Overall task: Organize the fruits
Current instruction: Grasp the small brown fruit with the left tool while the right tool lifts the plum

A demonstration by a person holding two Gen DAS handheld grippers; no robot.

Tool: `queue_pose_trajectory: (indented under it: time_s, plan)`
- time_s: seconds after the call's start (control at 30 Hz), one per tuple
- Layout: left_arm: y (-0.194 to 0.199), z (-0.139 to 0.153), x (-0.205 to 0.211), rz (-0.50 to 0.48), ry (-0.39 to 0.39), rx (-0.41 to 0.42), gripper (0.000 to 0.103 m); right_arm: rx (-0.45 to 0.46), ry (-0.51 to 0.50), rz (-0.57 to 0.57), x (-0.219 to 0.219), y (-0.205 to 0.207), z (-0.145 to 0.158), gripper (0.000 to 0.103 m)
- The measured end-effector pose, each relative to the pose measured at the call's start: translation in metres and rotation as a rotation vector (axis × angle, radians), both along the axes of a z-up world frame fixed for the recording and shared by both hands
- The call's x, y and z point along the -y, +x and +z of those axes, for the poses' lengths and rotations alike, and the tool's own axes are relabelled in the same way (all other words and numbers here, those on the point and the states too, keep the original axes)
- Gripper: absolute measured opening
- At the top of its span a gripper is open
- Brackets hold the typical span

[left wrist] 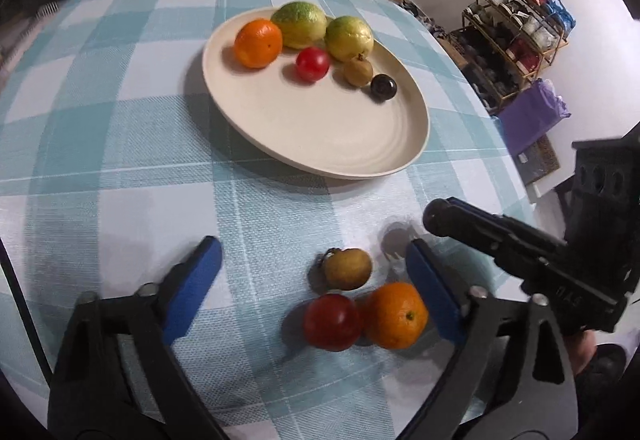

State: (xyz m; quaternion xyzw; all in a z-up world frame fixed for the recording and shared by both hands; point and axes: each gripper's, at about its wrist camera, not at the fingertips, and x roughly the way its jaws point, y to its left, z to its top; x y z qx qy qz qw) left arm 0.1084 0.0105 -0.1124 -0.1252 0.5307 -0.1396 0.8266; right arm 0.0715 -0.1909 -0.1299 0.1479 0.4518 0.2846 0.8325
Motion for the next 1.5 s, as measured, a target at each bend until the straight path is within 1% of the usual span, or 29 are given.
queue_pose_trajectory:
  time_s: [0.03,0.07,0.1,0.13,0.17,0.23,0.3,0.43,0.5,0.53,0.6,0.7,0.93,1.13,1.37,1.5]
  plan:
    - [0.003,0.0,0.0,0.0,0.002,-0.019,0.087,0.0,0.002,0.0,0.001,0.0,0.0,0.024]
    - [0.005,-0.001,0.0,-0.001,0.011,-0.031,0.084,0.001,0.006,0.0,0.002,0.0,0.0,0.024]
    - [0.006,-0.001,0.0,-0.005,0.015,-0.041,0.077,0.001,0.009,0.0,0.004,0.0,0.0,0.024]
    - [0.008,-0.002,0.0,-0.014,0.011,-0.05,0.074,0.001,0.014,0.001,0.004,0.001,0.0,0.024]
    - [0.009,-0.002,0.001,-0.025,0.001,-0.062,0.068,0.001,0.016,0.002,0.005,0.001,0.001,0.024]
    - [0.01,-0.003,0.003,-0.045,-0.018,-0.084,0.063,0.003,0.022,0.003,0.006,0.002,0.001,0.024]
    - [0.01,-0.005,0.006,-0.064,-0.004,-0.1,0.053,0.004,0.028,0.005,0.007,0.002,0.002,0.024]
    - [0.011,-0.005,0.012,-0.096,0.025,-0.107,0.051,0.003,0.04,0.004,0.011,0.003,0.002,0.024]
    - [0.012,-0.005,0.015,-0.114,0.039,-0.109,0.044,0.001,0.044,0.003,0.013,0.004,0.002,0.024]
    - [0.012,-0.005,0.017,-0.129,0.026,-0.117,0.041,0.0,0.046,0.005,0.013,0.005,0.002,0.024]
    - [0.012,-0.007,0.021,-0.149,0.004,-0.135,0.028,-0.003,0.049,0.004,0.015,0.005,0.001,0.024]
    - [0.011,-0.007,0.027,-0.168,0.026,-0.129,0.025,-0.005,0.054,0.006,0.015,0.007,0.0,0.024]
    - [0.011,-0.003,0.027,-0.172,0.03,-0.116,0.025,0.0,0.056,0.01,0.016,0.007,0.001,0.024]
    - [0.011,0.016,0.017,-0.164,0.012,-0.078,0.025,0.02,0.055,0.018,0.013,0.007,0.01,0.024]
    - [0.025,0.041,-0.008,-0.114,-0.021,-0.012,0.025,0.053,0.044,0.037,0.002,0.014,0.023,0.024]
    - [0.04,0.047,-0.021,-0.067,-0.036,0.023,0.025,0.073,0.037,0.049,-0.006,0.022,0.031,0.024]
